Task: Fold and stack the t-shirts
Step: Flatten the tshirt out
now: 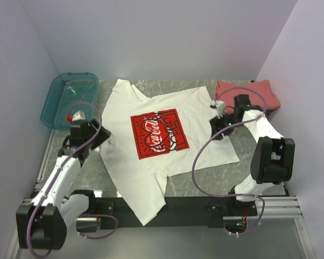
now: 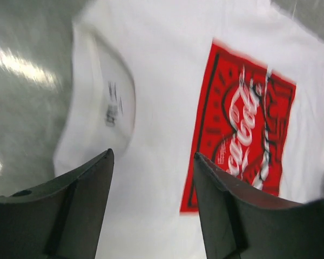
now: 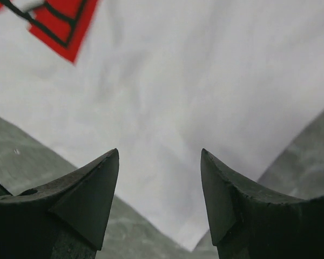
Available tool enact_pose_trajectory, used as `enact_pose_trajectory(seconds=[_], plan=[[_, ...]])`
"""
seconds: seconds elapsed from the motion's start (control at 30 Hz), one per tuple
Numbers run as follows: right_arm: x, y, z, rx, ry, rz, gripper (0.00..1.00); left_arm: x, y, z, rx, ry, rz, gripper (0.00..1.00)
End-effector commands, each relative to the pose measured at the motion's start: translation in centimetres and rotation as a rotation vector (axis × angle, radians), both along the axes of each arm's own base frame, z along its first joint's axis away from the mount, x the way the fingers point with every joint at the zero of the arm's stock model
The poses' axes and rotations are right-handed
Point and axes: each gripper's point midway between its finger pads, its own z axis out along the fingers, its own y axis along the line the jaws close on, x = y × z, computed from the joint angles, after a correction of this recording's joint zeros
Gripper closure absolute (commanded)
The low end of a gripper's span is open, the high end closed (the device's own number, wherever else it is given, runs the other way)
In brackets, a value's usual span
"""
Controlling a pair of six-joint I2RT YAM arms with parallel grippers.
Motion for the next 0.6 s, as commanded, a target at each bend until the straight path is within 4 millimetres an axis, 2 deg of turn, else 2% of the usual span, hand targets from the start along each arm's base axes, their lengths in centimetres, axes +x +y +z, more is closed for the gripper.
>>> enact_pose_trajectory(seconds=[0.0,0.07,0.1,0.17,0.2,0.23,0.27,0.37,0.4,0.43,0.47,0.5,0.53,0.57], plan=[[-4.9,-4.0,-2.0,-0.104,0.075,0.014,0.32,-5.1,-5.1,-3.4,-0.272,0.133,-0.123,0.34],[-5.7,-5.4,-2.6,-0.148,0.066,-0.005,0.32,-7.5,-6.2,-4.4,-0.310,0.192,-0.127,0.37],[-6.6,-5.7,-3.4,-0.159,0.088,-0.012,0.32,-8.6,-8.1,-4.3,-0.329,0.217,-0.164,0.37],[-7.0,-6.4,-3.5,-0.183,0.080,-0.038,0.31,-10.2,-9.7,-4.3,-0.352,0.267,-0.174,0.37],[-7.2,-6.8,-3.6,-0.180,0.084,-0.057,0.31,-11.5,-11.1,-4.5,-0.378,0.313,-0.181,0.37],[-7.3,-7.0,-3.6,-0.171,0.084,-0.072,0.31,-11.9,-11.3,-4.8,-0.368,0.334,-0.158,0.37],[-7.4,-7.2,-3.6,-0.169,0.085,-0.082,0.31,-13.6,-12.2,-5.6,-0.349,0.396,-0.175,0.37],[-7.6,-7.8,-3.7,-0.159,0.090,-0.105,0.31,-15.6,-13.2,-6.9,-0.342,0.490,-0.122,0.37],[-7.8,-7.9,-3.9,-0.156,0.094,-0.113,0.31,-17.4,-13.9,-7.4,-0.322,0.549,-0.131,0.38],[-7.8,-7.9,-3.9,-0.154,0.094,-0.113,0.31,-17.8,-14.2,-7.4,-0.302,0.566,-0.130,0.39],[-7.9,-7.9,-4.0,-0.150,0.094,-0.114,0.31,-19.4,-15.0,-8.2,-0.252,0.627,-0.170,0.39],[-8.1,-7.9,-4.1,-0.148,0.099,-0.113,0.31,-19.7,-14.7,-8.7,-0.198,0.637,-0.154,0.39],[-8.1,-7.8,-4.1,-0.144,0.094,-0.112,0.31,-19.7,-15.1,-8.3,-0.167,0.641,-0.161,0.39],[-8.2,-7.7,-4.2,-0.143,0.094,-0.111,0.31,-19.9,-14.9,-9.1,-0.086,0.652,-0.156,0.39]])
